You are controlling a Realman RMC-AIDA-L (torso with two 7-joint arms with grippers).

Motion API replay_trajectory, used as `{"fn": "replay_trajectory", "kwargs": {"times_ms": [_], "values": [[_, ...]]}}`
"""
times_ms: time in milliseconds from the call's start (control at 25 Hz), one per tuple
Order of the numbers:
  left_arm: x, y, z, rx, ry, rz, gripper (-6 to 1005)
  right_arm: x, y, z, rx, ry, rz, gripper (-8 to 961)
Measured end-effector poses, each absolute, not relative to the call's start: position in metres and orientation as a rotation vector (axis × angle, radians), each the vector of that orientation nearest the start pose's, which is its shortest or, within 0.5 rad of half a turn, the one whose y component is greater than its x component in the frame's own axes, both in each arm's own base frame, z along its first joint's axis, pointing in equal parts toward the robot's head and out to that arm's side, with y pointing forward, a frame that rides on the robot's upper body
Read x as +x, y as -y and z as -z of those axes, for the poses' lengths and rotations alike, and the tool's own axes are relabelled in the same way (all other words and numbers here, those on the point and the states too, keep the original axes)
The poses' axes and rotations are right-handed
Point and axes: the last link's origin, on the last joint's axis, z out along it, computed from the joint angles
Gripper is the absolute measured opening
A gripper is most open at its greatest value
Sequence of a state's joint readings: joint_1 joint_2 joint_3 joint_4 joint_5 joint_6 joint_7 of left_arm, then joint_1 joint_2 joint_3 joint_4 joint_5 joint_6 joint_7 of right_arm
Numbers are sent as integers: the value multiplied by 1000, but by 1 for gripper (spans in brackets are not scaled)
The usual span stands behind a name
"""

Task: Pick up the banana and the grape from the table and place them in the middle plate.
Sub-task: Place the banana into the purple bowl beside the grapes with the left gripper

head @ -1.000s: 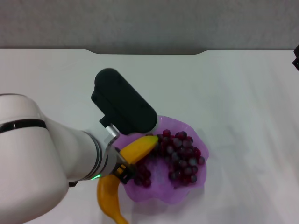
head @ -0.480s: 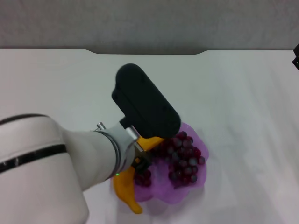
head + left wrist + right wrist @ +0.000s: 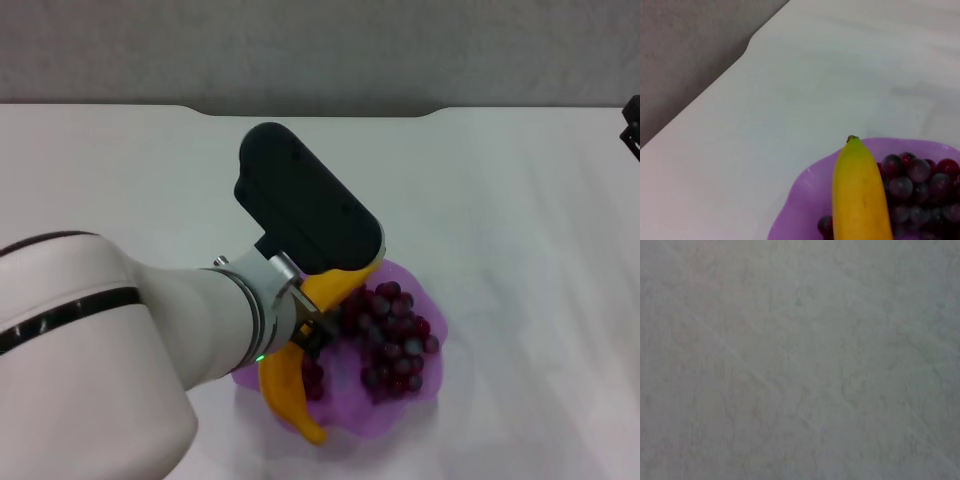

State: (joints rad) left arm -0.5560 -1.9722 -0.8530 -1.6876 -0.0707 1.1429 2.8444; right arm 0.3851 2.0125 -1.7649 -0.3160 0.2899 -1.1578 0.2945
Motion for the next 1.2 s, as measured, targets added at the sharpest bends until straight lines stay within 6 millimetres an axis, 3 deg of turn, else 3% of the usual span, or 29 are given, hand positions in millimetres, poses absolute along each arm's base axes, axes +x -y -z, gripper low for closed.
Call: {"fn": "replay_trajectory", "kwargs": {"times_ms": [400, 720, 1200], "values": [[-106, -312, 91, -2320, 480, -400, 496, 316, -351, -34, -1564, -466, -855, 903], [-94, -310, 71, -2319, 508, -208, 496, 315, -351, -32, -1574, -466, -854, 904], [-93, -310, 68, -2297, 461, -203, 495, 315, -351, -33, -1577, -464, -853, 901]]}}
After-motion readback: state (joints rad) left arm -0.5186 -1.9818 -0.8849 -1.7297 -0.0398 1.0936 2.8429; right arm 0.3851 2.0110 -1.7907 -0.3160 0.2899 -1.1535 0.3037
